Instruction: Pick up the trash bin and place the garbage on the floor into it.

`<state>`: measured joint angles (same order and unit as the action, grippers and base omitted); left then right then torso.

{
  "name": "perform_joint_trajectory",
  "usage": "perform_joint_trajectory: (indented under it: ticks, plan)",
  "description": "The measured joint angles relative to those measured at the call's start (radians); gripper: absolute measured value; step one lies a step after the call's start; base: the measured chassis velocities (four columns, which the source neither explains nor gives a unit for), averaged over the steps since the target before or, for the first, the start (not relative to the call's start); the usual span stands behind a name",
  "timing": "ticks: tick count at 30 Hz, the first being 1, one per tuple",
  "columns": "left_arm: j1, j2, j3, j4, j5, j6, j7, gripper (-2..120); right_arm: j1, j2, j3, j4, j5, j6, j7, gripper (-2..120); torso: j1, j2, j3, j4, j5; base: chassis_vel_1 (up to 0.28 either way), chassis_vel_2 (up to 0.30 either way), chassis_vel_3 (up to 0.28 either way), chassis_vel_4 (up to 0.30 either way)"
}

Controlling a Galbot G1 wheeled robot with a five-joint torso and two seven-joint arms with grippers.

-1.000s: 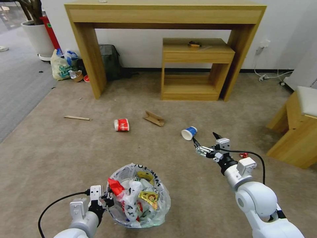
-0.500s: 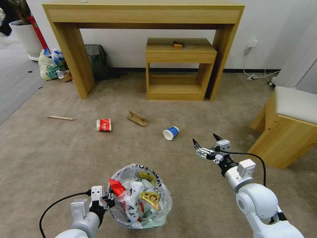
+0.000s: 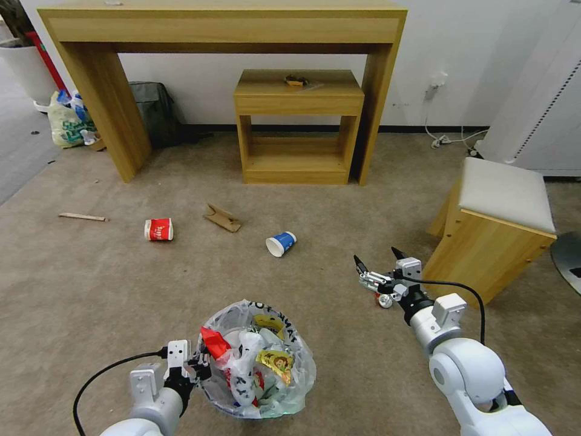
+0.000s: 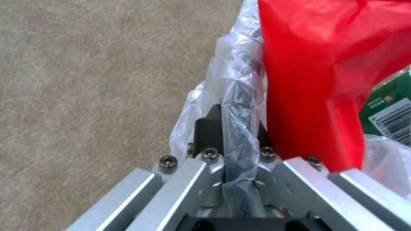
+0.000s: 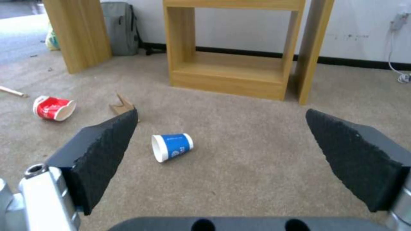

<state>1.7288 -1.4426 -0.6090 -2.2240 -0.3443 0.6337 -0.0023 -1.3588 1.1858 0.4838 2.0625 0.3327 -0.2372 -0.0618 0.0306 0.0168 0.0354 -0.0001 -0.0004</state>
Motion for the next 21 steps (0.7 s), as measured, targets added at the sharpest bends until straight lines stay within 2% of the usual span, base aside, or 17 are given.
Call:
perform_joint_trajectory:
  ticks: [13,21]
  plan:
    - [0.003,0.006,-0.003,0.004,-0.004,-0.005,0.002,0,-0.003,0.010,0.009,-0.004,-0.015,0.005,-0.007,100,0.000,0.000,0.000,0.0000,0.0004,0.000,0.009,0.004,-0.005]
    - [0.007,0.005,-0.003,-0.001,-0.004,-0.006,0.002,0,-0.006,0.012,0.009,-0.002,-0.021,0.006,-0.009,100,0.000,0.000,0.000,0.0000,0.0005,-0.108,0.098,0.104,-0.107]
